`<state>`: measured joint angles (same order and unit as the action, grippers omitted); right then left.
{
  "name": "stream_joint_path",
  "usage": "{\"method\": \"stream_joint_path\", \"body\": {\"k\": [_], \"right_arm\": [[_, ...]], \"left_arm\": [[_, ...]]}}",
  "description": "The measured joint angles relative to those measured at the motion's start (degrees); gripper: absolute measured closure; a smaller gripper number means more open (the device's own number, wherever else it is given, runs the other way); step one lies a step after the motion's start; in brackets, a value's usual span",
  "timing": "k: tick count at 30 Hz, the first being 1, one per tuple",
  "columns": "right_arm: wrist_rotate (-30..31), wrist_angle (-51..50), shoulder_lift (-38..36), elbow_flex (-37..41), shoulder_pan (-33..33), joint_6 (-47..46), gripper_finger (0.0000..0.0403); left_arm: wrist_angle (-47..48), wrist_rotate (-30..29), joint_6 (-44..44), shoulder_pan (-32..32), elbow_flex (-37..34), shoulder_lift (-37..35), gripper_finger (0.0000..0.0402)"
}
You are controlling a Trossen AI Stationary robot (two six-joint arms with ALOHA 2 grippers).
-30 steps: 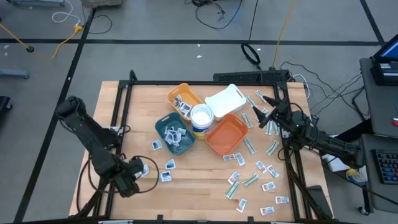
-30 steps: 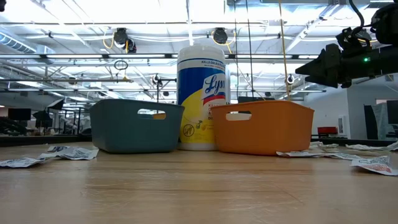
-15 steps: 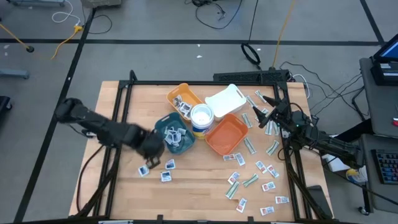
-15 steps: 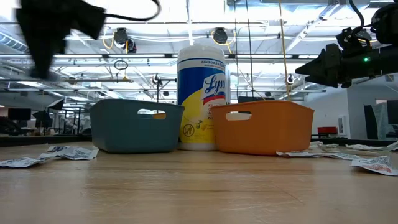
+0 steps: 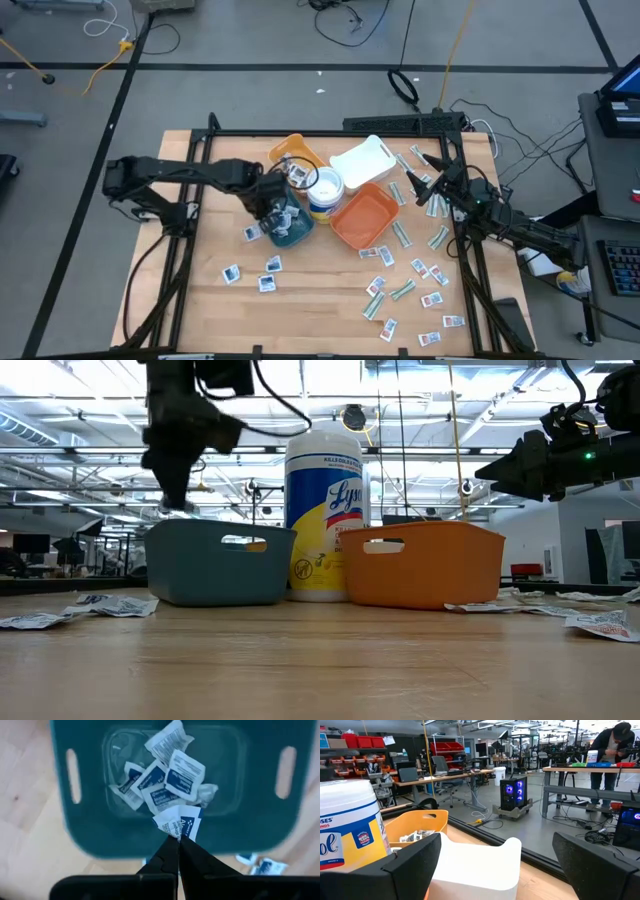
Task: Pick & Place First Aid Supplies
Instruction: Put the blue pad into the blue bin
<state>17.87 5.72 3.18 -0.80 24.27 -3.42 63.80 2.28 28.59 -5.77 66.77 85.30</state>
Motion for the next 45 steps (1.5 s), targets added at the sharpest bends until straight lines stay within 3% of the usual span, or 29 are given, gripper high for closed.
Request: {"method": "stream_joint_path", "body": {"k": [7, 10, 14, 22, 27, 32, 37, 45], "right_arm": [[0.0, 0.0, 0.0, -0.01, 0.0, 0.0, 0.0026], [0.0, 0.0, 0.0, 0.0, 0.02, 0.0, 0.0026], [0.0, 0.0, 0.0, -0.01, 0.0, 0.0, 0.0026], [0.02, 0.0, 0.0, -0.02, 0.0, 0.0, 0.0026], [0.0, 0.0, 0.0, 0.0, 0.02, 0.0, 0.0026], [0.0, 0.0, 0.0, -0.02, 0.02, 0.0, 0.0026], [0.0, 0.0, 0.0, -0.02, 0.0, 0.0, 0.0026], [0.01, 0.0, 0.0, -0.01, 0.01, -0.01, 0.0026]], "left_arm": [[-9.54, -3.34, 1.52, -0.1, -5.17, 1.86, 0.0399], [-10.83, -3.4, 1.55, -0.03, -5.36, 1.73, 0.038], [-10.9, -3.63, 1.71, -0.06, -5.36, 1.72, 0.0329], [-10.82, -2.89, 3.68, -0.06, -5.36, 1.72, 0.0186], [-8.01, -2.38, 7.7, 1.78, -5.32, 0.98, 0.0135], [-5.56, -6.84, 10.9, 8.49, -5.32, -2.17, 0.0116], [-5.43, -7.92, 14.62, 15.0, -6.95, -4.73, 0.0121], [-7.1, -4.81, 21.73, 24.35, -12.5, -8.85, 0.0124]]}}
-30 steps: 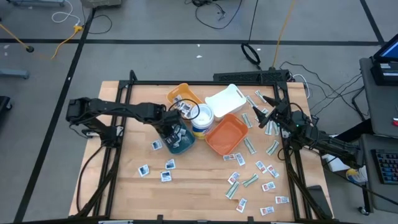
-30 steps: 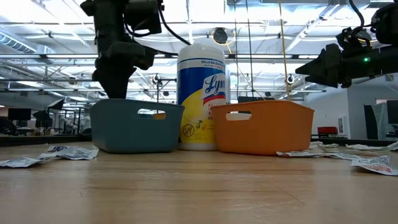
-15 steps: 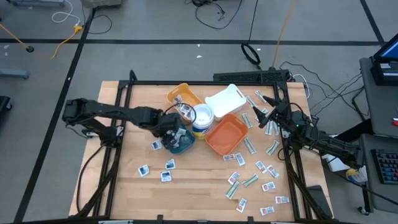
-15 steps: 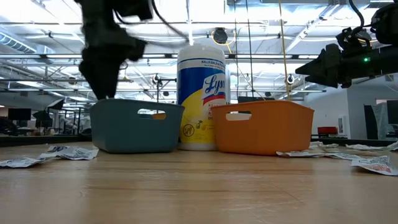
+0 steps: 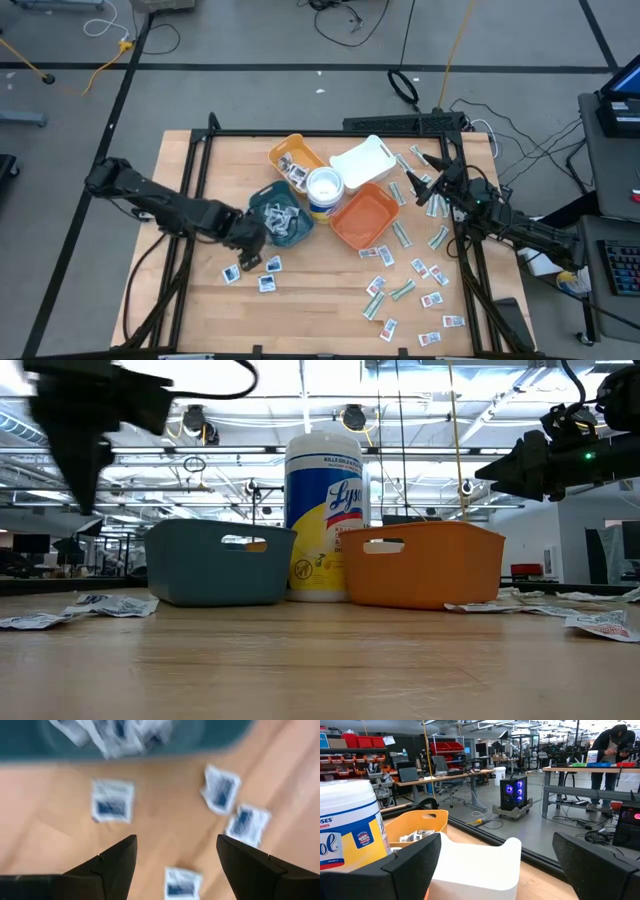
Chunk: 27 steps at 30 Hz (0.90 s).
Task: Pick & Place First Aid Supplies
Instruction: Put the blue pad into the blue bin
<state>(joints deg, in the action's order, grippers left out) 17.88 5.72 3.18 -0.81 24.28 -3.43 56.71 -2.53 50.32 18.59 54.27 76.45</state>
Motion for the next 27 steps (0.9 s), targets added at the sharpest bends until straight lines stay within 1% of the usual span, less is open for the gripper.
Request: {"method": "stream_joint_path", "body": {"k": [7, 13, 20, 27], "right_arm": [[-0.01, 0.0, 0.0, -0.01, 0.01, -0.01, 0.0026], [-0.01, 0.0, 0.0, 0.0, 0.01, 0.01, 0.0026], [-0.01, 0.0, 0.0, -0.01, -0.01, -0.01, 0.0026], [-0.01, 0.0, 0.0, -0.01, 0.0, 0.0, 0.0026]], "left_arm": [[0.0, 1.86, 6.57, 8.01, -3.51, -2.04, 0.0124], [-0.45, 2.69, 11.72, 13.87, -5.73, -1.84, 0.0133], [-5.53, 4.43, 14.92, 18.83, -9.45, 2.31, 0.0142], [-11.03, 3.46, 14.76, 20.16, -11.46, 7.22, 0.0139]]}}
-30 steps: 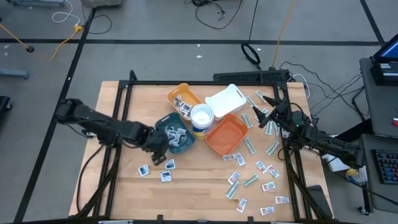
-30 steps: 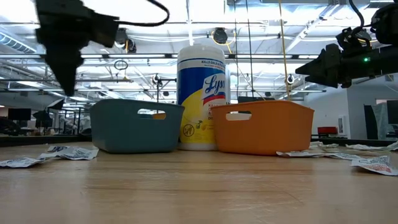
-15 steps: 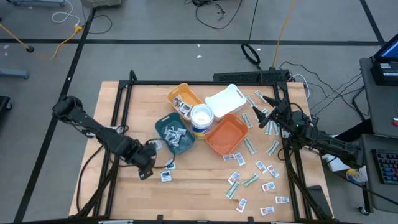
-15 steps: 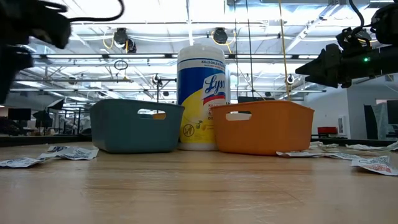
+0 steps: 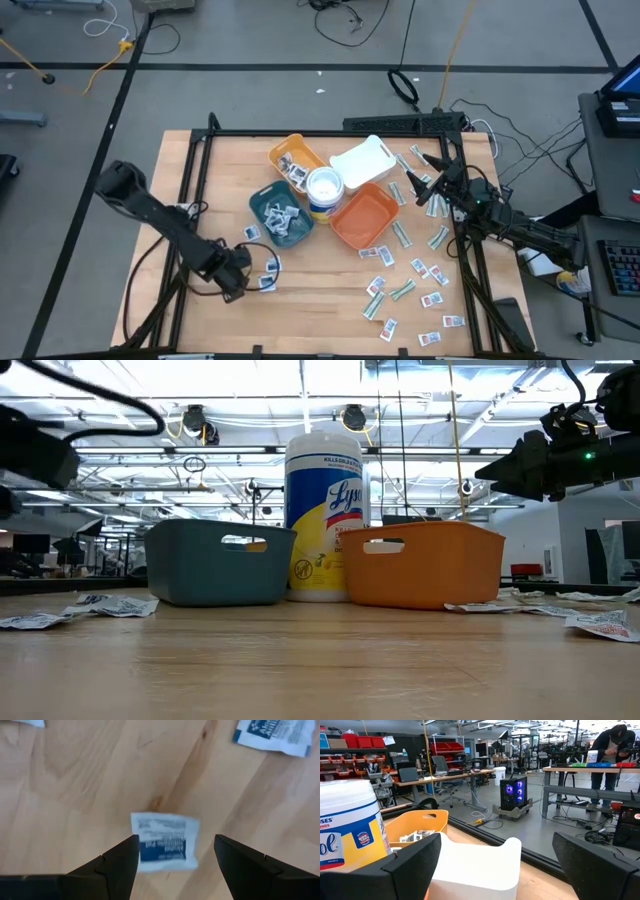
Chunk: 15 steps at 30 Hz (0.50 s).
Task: Pick & Place First Aid Supplies
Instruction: Put the blue pad into the blue bin
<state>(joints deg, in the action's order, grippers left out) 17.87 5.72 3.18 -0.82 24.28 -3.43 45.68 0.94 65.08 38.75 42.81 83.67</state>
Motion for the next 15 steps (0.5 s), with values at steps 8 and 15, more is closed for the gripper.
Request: {"method": "stream_joint_path", "body": {"k": [8, 15], "right_arm": [[0.0, 0.0, 0.0, 0.0, 0.01, 0.01, 0.0026], [0.0, 0.0, 0.0, 0.0, 0.01, -0.01, 0.0026]], "left_arm": [[-2.73, -0.8, 0.67, 0.71, -1.6, 1.97, 0.0175], [-2.71, -0.36, 3.49, 1.58, -3.0, 1.76, 0.031]]}}
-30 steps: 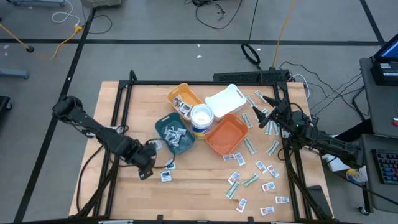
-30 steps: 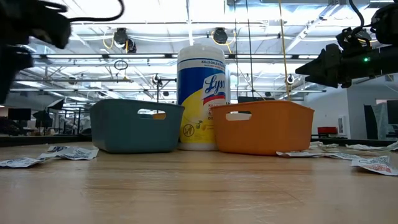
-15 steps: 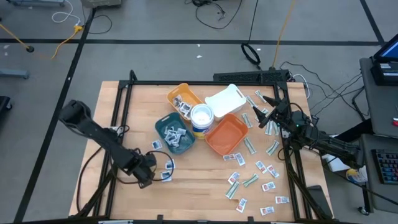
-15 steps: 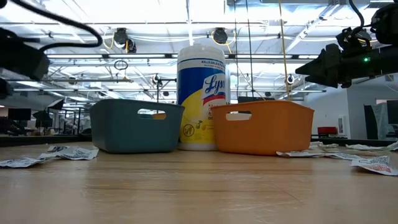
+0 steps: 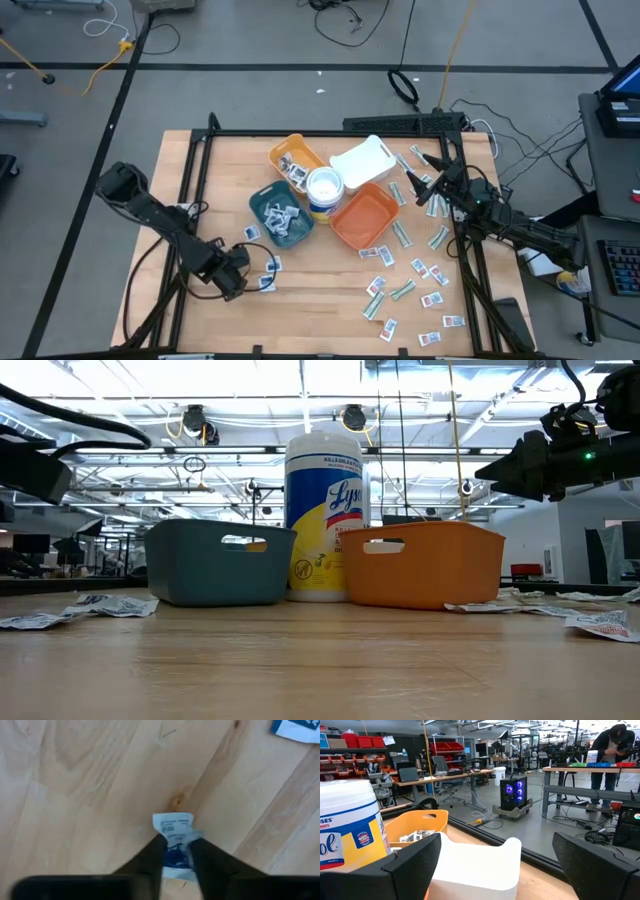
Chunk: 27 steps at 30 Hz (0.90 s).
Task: Pick & Place First Aid Supplies
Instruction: Put the blue pad into the blue bin
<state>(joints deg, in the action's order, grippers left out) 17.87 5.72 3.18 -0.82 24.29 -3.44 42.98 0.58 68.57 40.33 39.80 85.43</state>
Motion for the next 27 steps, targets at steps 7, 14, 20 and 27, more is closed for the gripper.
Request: {"method": "stream_joint_path", "body": {"k": [7, 14, 20, 27], "right_arm": [[0.0, 0.0, 0.0, 0.02, 0.0, 0.02, 0.0026], [0.0, 0.0, 0.0, 0.01, -0.01, 0.02, 0.0026], [0.0, 0.0, 0.0, 0.01, 0.0, 0.01, 0.0026], [0.0, 0.0, 0.0, 0.0, -0.01, 0.02, 0.0026]], "left_arm": [[1.48, 2.02, -0.36, -0.81, -0.44, -2.93, 0.039], [3.69, 1.03, -3.12, -6.05, -1.15, -12.08, 0.0398], [10.0, 0.7, -1.5, -11.99, -1.15, -19.68, 0.0399], [21.36, 1.24, -2.2, -21.62, 1.3, -21.6, 0.04]]}}
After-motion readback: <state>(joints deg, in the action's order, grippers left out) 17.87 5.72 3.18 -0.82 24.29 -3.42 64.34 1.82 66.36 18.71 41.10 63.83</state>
